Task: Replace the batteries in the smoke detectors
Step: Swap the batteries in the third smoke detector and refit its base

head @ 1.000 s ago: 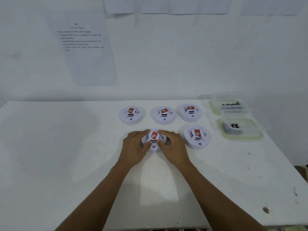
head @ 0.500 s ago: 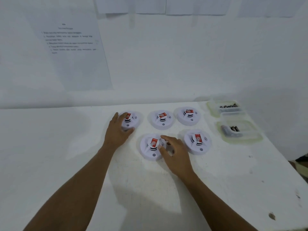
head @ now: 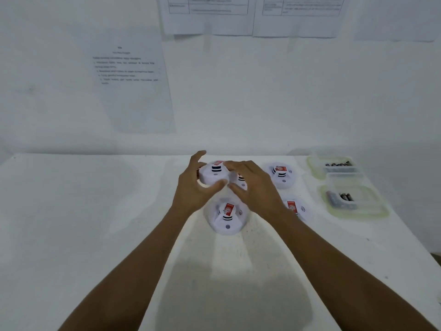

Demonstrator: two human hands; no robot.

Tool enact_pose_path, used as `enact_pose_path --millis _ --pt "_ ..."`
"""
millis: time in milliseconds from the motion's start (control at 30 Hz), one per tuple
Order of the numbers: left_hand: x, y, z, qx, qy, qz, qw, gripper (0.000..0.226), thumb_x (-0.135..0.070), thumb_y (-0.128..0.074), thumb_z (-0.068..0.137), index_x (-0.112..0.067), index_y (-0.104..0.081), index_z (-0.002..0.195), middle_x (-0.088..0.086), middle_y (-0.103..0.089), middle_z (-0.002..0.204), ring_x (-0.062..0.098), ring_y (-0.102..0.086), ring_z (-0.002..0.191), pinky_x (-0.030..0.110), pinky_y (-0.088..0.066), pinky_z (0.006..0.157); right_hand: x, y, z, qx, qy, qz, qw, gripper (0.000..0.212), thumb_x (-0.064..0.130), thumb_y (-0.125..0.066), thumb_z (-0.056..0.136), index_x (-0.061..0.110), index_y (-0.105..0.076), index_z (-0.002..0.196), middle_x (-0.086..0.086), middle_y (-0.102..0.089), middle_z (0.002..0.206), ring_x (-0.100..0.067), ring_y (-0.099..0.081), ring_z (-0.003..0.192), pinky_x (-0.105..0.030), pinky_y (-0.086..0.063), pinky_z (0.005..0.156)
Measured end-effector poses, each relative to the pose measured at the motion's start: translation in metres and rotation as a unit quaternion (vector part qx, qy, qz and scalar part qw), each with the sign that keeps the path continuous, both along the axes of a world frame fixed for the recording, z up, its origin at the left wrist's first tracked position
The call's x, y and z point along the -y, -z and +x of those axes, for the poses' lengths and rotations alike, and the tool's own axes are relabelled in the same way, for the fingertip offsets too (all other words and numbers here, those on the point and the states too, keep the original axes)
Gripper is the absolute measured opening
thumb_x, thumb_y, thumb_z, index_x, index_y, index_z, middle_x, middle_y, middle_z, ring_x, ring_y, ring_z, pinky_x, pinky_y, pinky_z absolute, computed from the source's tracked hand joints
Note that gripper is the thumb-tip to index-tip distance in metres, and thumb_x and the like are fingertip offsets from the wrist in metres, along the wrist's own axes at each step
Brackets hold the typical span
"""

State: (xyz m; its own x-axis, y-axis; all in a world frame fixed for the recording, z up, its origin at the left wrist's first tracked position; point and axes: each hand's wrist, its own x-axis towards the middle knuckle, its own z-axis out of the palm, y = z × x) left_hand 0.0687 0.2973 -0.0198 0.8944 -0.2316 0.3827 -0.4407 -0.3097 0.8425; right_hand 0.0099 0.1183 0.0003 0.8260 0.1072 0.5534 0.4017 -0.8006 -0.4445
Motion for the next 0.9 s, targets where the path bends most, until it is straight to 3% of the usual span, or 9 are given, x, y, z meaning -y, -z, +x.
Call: enact_pose_path --millis 100,233,400,500,600,700,767,900 --pt "0.003 -0.006 -0.007 -0.027 -0.013 -0.026 0.999 0.086 -0.043 -0.080 0.073 -0.025 -0.033 0.142 -0.007 -0.065 0.114 0.000 -0.061 0.103 0.016 -0.047 0.091 0.007 -0.007 -0.005 -0.025 0.015 0.072 0.997 0.047 0.020 -0.072 0.087 0.018 -0.057 0.131 0.000 -0.070 0.115 -0.013 -0.066 0.100 -0.019 -0.048 0.088" --pt "0.005 -0.005 -0.018 -0.020 0.041 0.011 0.999 0.096 -0.043 -0.083 0.067 -0.026 -0.030 0.146 -0.007 -0.049 0.141 0.007 -0.049 0.124 0.026 -0.042 0.104 0.018 -0.016 -0.012 -0.084 0.022 0.300 0.950 0.050 0.011 -0.070 0.088 0.023 -0.054 0.134 0.003 -0.070 0.102 -0.010 -0.071 0.083 -0.020 -0.057 0.076" --pt "0.023 -0.006 -0.025 -0.006 0.096 -0.008 0.995 0.105 -0.042 -0.087 0.059 -0.040 -0.022 0.141 -0.027 -0.035 0.143 -0.007 -0.036 0.132 0.014 -0.033 0.106 0.024 -0.017 -0.021 -0.196 -0.020 0.392 0.899 0.047 0.010 -0.065 0.090 0.033 -0.059 0.130 -0.005 -0.061 0.114 -0.024 -0.069 0.099 -0.040 -0.061 0.080" --pt "0.030 -0.009 -0.024 -0.007 0.108 -0.008 0.994 0.106 -0.049 -0.087 0.054 -0.036 -0.026 0.140 -0.021 -0.041 0.140 -0.002 -0.040 0.130 0.018 -0.037 0.105 0.024 -0.021 -0.028 -0.222 -0.029 0.444 0.867 0.042 0.010 -0.069 0.087 0.031 -0.061 0.122 -0.014 -0.060 0.114 -0.027 -0.069 0.098 -0.043 -0.062 0.075" --pt "0.031 -0.014 -0.026 -0.006 0.112 0.011 0.994 0.106 -0.049 -0.087 0.050 -0.040 -0.027 0.137 -0.027 -0.041 0.135 -0.006 -0.043 0.124 0.013 -0.040 0.101 0.028 -0.027 -0.034 -0.225 -0.029 0.444 0.867 0.034 0.013 -0.070 0.087 0.028 -0.059 0.116 -0.012 -0.068 0.105 -0.024 -0.071 0.092 -0.039 -0.061 0.072" --pt "0.029 -0.018 -0.026 0.003 0.135 0.030 0.990 0.116 -0.031 -0.094 0.050 -0.029 -0.024 0.142 -0.026 -0.043 0.132 -0.007 -0.045 0.120 0.010 -0.042 0.095 0.032 -0.030 -0.038 -0.245 -0.038 0.427 0.870 0.030 0.015 -0.071 0.088 0.025 -0.058 0.112 -0.011 -0.072 0.098 -0.025 -0.072 0.088 -0.037 -0.060 0.070" --pt "0.028 -0.020 -0.027 0.005 0.142 0.035 0.989 0.111 -0.024 -0.094 0.050 -0.025 -0.028 0.140 -0.022 -0.047 0.129 -0.005 -0.048 0.118 0.012 -0.045 0.093 0.035 -0.032 -0.040 -0.257 -0.042 0.420 0.869 0.028 0.017 -0.072 0.088 0.025 -0.058 0.111 -0.009 -0.073 0.098 -0.026 -0.072 0.090 -0.037 -0.060 0.073" --pt "0.027 -0.028 -0.027 0.021 0.138 0.044 0.989 0.094 -0.034 -0.090 0.050 -0.034 -0.039 0.129 -0.019 -0.054 0.122 0.004 -0.054 0.114 0.019 -0.050 0.089 0.034 -0.034 -0.040 -0.193 0.021 0.311 0.930 0.033 0.023 -0.077 0.083 0.024 -0.058 0.110 0.007 -0.068 0.112 -0.010 -0.067 0.097 -0.019 -0.054 0.070"
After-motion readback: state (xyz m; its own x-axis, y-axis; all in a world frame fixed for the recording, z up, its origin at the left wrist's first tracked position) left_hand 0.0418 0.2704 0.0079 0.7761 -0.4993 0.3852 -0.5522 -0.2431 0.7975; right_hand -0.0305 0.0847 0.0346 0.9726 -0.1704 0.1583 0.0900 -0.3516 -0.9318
